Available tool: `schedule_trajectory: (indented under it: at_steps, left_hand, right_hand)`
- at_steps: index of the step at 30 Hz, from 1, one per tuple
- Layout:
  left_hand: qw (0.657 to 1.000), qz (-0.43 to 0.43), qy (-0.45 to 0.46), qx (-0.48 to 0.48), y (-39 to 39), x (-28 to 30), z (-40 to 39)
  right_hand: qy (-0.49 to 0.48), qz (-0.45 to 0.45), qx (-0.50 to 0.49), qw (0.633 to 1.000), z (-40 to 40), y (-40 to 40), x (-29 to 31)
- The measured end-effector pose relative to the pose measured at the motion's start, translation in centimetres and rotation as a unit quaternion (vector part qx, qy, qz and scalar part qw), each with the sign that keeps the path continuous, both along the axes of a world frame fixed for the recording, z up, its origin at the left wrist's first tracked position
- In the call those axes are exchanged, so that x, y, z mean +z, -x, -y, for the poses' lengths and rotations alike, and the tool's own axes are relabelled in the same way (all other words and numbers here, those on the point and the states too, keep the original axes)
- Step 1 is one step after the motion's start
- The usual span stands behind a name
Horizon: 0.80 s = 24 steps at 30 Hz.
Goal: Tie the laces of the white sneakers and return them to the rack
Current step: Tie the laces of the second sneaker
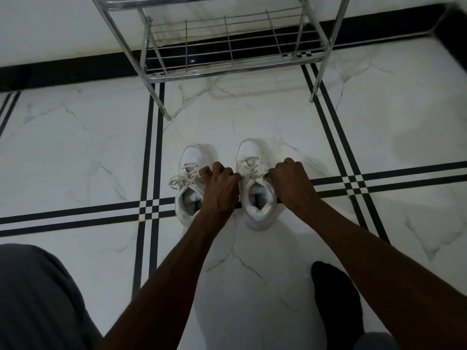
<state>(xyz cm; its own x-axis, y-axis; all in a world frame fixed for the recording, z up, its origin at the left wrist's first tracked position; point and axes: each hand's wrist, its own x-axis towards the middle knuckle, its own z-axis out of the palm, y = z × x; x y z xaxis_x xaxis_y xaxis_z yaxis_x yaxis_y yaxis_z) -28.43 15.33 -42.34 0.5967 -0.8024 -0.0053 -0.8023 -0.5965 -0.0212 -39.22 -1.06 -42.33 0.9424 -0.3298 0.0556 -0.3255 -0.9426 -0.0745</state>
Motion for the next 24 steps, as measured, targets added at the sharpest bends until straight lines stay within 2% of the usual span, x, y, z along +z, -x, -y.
schedule_trajectory:
  at_steps: [2, 3, 4, 6, 7, 8, 10, 13, 16, 18, 21, 24]
  left_hand:
    - [0.998, -0.027, 0.054, 0.005, -0.2, 0.1, 0.0]
    - [0.995, -0.037, 0.087, 0.019, -0.4, 0.2, -0.2]
    - [0.991, -0.05, 0.116, 0.039, -0.6, 0.6, -0.5]
    - [0.978, -0.077, 0.17, 0.095, -1.3, 1.3, -1.6]
    - [0.967, -0.088, 0.196, 0.135, -1.7, 1.6, -2.5]
    - [0.954, -0.099, 0.219, 0.18, -2.2, 1.9, -3.5]
    - [0.922, -0.128, 0.245, 0.271, -3.2, 2.1, -5.5]
    - [0.885, -0.214, 0.223, 0.348, -3.9, 1.4, -8.1]
    - [0.851, -0.318, 0.258, 0.328, -3.8, 0.3, -9.8]
    - [0.83, -0.357, 0.28, 0.325, -3.3, 0.1, -10.3]
    - [0.816, -0.383, 0.279, 0.33, -3.1, -0.3, -10.6]
    - [0.822, -0.386, 0.255, 0.333, -3.1, -1.0, -10.9]
  right_hand:
    - [-0.146, 0.036, -0.058, 0.987, 0.5, 0.0, -0.5]
    - [-0.253, 0.036, -0.092, 0.962, 1.0, 0.2, -0.4]
    - [-0.347, 0.028, -0.122, 0.93, 1.3, 0.5, -0.1]
    - [-0.503, -0.047, -0.171, 0.846, 1.9, 1.4, 0.7]
    - [-0.554, -0.085, -0.169, 0.811, 1.7, 1.7, 1.2]
    - [-0.578, -0.101, -0.149, 0.796, 1.4, 1.8, 1.5]
    - [-0.563, -0.088, -0.105, 0.815, 0.4, 1.6, 1.7]
    - [-0.497, -0.058, -0.123, 0.857, -1.0, 0.3, 1.5]
    - [-0.474, -0.058, -0.133, 0.869, -2.0, -1.0, 1.1]
    - [-0.458, -0.06, -0.128, 0.878, -2.5, -1.9, 0.8]
    - [-0.441, -0.052, -0.135, 0.886, -3.3, -2.6, 0.5]
    - [-0.439, -0.032, -0.152, 0.885, -3.9, -2.9, 0.6]
